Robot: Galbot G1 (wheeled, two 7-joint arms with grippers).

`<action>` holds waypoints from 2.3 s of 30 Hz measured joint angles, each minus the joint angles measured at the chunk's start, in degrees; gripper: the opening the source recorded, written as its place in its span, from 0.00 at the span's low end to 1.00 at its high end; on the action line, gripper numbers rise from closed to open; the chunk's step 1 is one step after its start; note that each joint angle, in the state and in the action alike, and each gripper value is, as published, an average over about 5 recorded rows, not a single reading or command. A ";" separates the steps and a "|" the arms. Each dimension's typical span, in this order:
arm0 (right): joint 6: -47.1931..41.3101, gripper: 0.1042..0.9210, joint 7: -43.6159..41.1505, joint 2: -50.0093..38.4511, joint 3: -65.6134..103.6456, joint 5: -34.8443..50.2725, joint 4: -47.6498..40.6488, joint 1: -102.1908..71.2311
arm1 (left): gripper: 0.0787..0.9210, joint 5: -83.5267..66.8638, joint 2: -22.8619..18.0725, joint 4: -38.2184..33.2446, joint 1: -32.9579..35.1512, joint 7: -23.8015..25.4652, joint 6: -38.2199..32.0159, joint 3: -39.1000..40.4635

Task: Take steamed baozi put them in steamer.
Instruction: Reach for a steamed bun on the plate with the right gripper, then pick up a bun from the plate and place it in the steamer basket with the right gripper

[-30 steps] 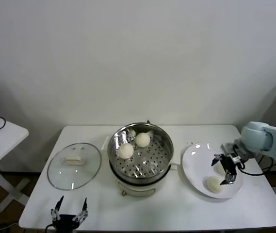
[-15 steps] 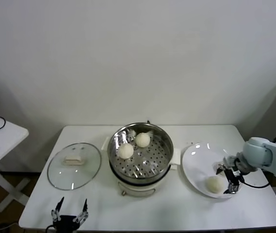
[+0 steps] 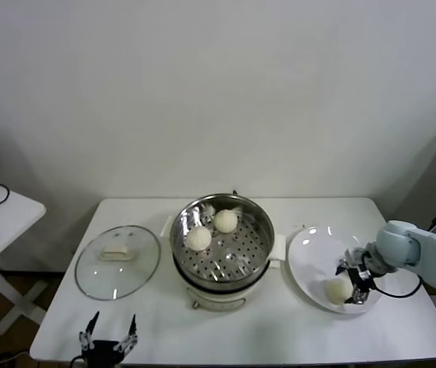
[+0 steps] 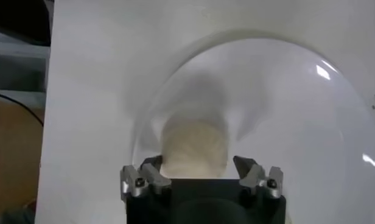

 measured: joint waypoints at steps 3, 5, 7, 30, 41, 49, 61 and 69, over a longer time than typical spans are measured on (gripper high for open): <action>-0.08 0.65 -0.05 0.04 0.34 0.07 0.04 -0.20 | 0.88 0.00 -0.11 -0.12 -0.02 0.00 0.04 0.17; -0.13 0.61 -0.16 -0.06 0.38 0.16 0.28 -0.24 | 0.88 0.04 -0.17 -0.18 -0.01 0.00 0.04 0.29; -0.10 0.60 -0.36 -0.16 0.27 0.26 0.65 -0.09 | 0.88 0.09 -0.20 -0.21 0.04 -0.01 0.03 0.31; 14.25 0.60 -8.42 8.58 -18.80 7.53 8.82 42.18 | 0.88 0.95 -0.65 -0.51 -0.02 0.05 0.06 0.35; 22.39 0.58 -11.03 17.93 -13.65 5.62 18.89 51.47 | 0.88 1.24 -0.63 -0.38 0.02 -0.02 -0.18 0.69; 24.14 0.57 -11.00 25.22 -12.21 -1.32 22.01 47.10 | 0.88 1.47 -0.63 -0.53 0.04 -0.12 -0.35 1.15; 24.84 0.56 -9.57 34.12 -11.15 -11.25 17.97 35.73 | 0.88 1.31 -0.69 -0.19 -0.35 -0.22 -0.48 0.54; 25.17 0.56 -8.83 38.06 -10.52 -15.08 14.08 29.25 | 0.88 1.19 -0.71 0.05 -0.36 -0.23 -0.56 0.16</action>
